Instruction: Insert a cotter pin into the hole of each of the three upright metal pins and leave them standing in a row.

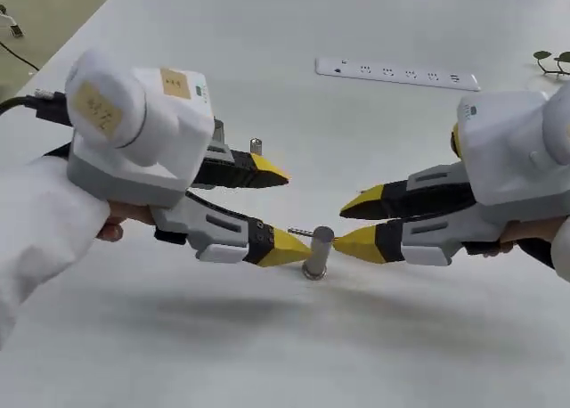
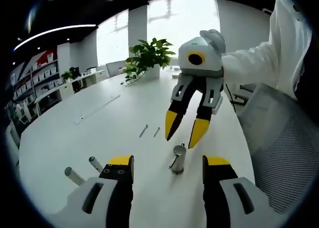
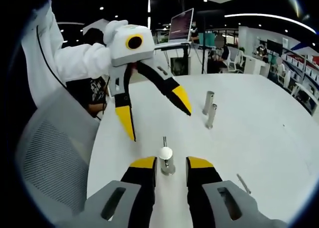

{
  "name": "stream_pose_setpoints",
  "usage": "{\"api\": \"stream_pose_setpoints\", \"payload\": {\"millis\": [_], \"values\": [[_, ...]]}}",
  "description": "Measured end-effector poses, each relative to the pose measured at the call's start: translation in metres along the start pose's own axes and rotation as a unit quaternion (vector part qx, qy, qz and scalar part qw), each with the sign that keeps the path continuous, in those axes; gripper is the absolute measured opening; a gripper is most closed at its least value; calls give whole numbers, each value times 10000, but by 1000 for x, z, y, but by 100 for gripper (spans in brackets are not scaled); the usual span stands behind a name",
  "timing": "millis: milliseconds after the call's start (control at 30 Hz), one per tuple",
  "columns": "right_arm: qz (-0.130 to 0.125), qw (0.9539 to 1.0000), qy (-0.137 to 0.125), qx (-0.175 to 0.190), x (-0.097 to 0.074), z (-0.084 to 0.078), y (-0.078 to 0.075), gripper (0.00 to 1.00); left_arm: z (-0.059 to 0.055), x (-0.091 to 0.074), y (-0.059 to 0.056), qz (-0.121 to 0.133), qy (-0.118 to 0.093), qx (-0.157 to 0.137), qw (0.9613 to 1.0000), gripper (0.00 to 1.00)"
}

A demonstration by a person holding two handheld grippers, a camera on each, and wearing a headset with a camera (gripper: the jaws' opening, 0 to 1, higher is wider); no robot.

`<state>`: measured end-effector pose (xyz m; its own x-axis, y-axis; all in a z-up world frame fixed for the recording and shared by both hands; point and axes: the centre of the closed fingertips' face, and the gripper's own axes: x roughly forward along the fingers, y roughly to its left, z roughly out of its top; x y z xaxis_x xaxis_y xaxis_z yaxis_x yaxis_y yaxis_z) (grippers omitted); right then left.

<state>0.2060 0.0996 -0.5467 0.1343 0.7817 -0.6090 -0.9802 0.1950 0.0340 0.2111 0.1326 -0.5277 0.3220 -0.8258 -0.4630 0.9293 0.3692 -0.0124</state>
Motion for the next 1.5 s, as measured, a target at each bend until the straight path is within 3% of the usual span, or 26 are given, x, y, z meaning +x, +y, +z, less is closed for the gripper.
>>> {"api": "stream_pose_setpoints", "payload": {"millis": [133,333,533,600,667,767,933,1033,1500], "values": [[28,10000,-36,46,8,0,5,20,-1,-8,-8,-63,-180,-213,9996,69],[37,9999,-89,104,16,1,9,20,-14,-8,-19,-89,-43,-288,9995,89],[50,9999,-35,119,21,-4,11,20,-28,-4,-27,-58,-11,-544,9985,99],[42,9999,-8,137,22,-6,10,19,-29,-5,-25,99,-46,-721,9973,99],[-3,9999,-21,149,23,-8,8,18,-29,-8,-19,338,-106,-673,9971,99],[-1,9996,-71,258,24,-10,7,17,-25,-11,-19,380,-335,-921,9945,99],[9,9998,-54,168,27,-13,7,14,-29,-17,-16,520,-253,-872,9945,99],[11,9999,-73,117,28,-14,7,12,-26,-25,-12,683,-452,-992,9917,99],[7,9999,-101,-140,30,-13,7,8,-27,-41,-3,1009,-548,-1146,9868,99]]}}
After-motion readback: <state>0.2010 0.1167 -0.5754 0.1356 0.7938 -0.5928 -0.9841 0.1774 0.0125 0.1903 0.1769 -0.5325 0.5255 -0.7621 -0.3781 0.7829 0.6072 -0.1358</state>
